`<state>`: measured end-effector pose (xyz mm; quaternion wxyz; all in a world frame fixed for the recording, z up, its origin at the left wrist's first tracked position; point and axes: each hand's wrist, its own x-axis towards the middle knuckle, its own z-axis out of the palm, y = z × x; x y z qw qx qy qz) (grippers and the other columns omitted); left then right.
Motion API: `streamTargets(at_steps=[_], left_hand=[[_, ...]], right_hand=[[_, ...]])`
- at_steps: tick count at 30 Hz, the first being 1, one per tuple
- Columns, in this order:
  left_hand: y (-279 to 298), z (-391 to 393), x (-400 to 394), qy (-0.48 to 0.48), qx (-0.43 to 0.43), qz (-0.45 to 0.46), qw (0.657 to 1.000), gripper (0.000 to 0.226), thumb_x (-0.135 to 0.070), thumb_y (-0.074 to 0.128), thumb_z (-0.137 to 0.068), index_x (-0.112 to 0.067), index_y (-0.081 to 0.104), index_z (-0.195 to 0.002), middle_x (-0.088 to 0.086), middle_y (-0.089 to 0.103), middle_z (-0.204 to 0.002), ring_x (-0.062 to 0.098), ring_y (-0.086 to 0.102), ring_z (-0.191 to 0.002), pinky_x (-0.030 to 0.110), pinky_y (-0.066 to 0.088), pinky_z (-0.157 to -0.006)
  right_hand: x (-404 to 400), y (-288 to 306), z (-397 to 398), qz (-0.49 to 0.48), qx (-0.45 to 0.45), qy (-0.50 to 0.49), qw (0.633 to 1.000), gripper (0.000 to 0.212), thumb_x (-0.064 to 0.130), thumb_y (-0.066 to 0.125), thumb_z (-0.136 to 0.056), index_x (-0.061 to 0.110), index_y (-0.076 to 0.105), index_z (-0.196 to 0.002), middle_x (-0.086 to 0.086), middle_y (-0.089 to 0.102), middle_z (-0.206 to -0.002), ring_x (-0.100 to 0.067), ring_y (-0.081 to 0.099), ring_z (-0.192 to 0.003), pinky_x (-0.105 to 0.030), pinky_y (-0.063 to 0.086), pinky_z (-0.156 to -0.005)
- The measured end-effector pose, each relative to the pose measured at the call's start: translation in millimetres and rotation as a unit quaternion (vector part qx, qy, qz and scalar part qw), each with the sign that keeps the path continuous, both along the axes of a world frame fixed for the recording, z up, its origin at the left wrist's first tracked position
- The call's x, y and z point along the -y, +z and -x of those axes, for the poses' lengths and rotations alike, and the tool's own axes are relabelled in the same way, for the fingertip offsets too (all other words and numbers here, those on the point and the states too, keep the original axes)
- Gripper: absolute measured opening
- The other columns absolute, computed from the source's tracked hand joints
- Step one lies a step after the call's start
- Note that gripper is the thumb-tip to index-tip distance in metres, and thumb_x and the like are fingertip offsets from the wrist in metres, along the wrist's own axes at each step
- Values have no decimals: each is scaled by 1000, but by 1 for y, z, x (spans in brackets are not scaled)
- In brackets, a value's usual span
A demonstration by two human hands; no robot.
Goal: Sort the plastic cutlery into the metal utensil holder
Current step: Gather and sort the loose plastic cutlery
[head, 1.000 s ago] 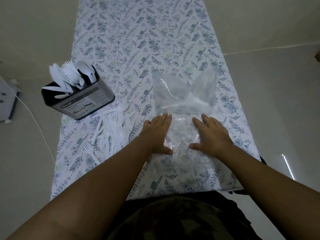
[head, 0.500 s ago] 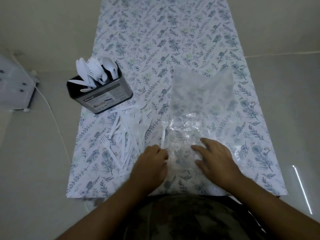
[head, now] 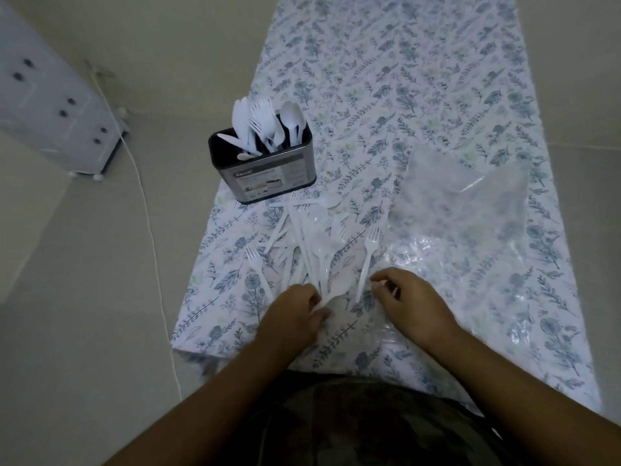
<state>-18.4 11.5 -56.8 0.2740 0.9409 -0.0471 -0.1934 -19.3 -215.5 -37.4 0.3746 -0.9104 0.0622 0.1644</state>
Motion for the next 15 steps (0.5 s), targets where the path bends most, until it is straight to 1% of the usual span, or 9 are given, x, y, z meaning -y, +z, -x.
streamTargets(at_steps=[2,3,4,5,7,9,10,12,15], left_hand=[[8,-3,8,54,-16,85,995,27,-45,73,-84,-23,63,-96,-9,59,-80,7,57,-73,19,44,-65],[11,-6,11,60,-21,121,991,32,-48,74,-83,-24,66,-102,-9,63,-82,2,58,-73,16,45,-66],[14,-8,14,55,-13,139,989,35,-49,73,-83,-23,68,-106,-10,65,-83,-1,59,-72,13,46,-66],[16,-11,15,58,2,143,988,33,-49,71,-86,-22,70,-105,-10,65,-82,-2,59,-71,11,44,-64],[19,-22,11,120,33,137,983,24,-42,66,-92,-19,68,-96,-10,62,-76,-1,58,-67,11,41,-58],[16,-36,3,197,28,121,972,22,-38,63,-94,-16,63,-92,-8,60,-77,4,58,-68,16,42,-58],[14,-44,0,217,18,106,970,24,-38,62,-94,-15,62,-92,-6,60,-78,8,59,-71,20,43,-60],[10,-56,-1,220,-4,71,973,27,-40,63,-93,-13,60,-90,-5,58,-77,12,58,-71,25,42,-59],[9,-69,2,208,-7,41,977,29,-36,65,-89,-11,58,-76,-3,55,-66,13,54,-61,24,37,-51]], right_hand=[[-11,7,-7,-85,-24,-87,992,16,39,58,-99,31,67,-109,8,67,-89,-5,62,-79,-23,46,-65],[-14,10,-10,-118,-29,-123,985,19,40,59,-99,30,65,-114,4,67,-91,-9,64,-81,-23,44,-64],[-15,13,-12,-142,-32,-150,978,21,39,59,-99,30,62,-118,0,67,-94,-13,65,-82,-24,45,-64],[-15,16,-12,-157,-33,-169,972,23,38,59,-99,31,60,-121,-3,65,-96,-16,64,-82,-25,46,-64],[-15,19,-11,-163,-39,-185,968,24,35,57,-101,32,58,-124,-4,63,-98,-16,62,-81,-27,46,-65],[-14,19,-7,-157,-54,-176,970,25,36,54,-102,31,60,-126,3,63,-101,-15,63,-86,-28,46,-67],[-14,18,-6,-156,-61,-167,972,26,36,54,-102,30,61,-126,7,62,-103,-14,64,-90,-28,47,-69],[-18,18,-5,-159,-69,-150,973,25,34,54,-102,29,64,-124,8,62,-102,-15,64,-95,-27,47,-75],[-25,22,-8,-164,-76,-112,977,18,30,56,-102,30,68,-115,1,64,-98,-18,65,-89,-26,48,-74]])
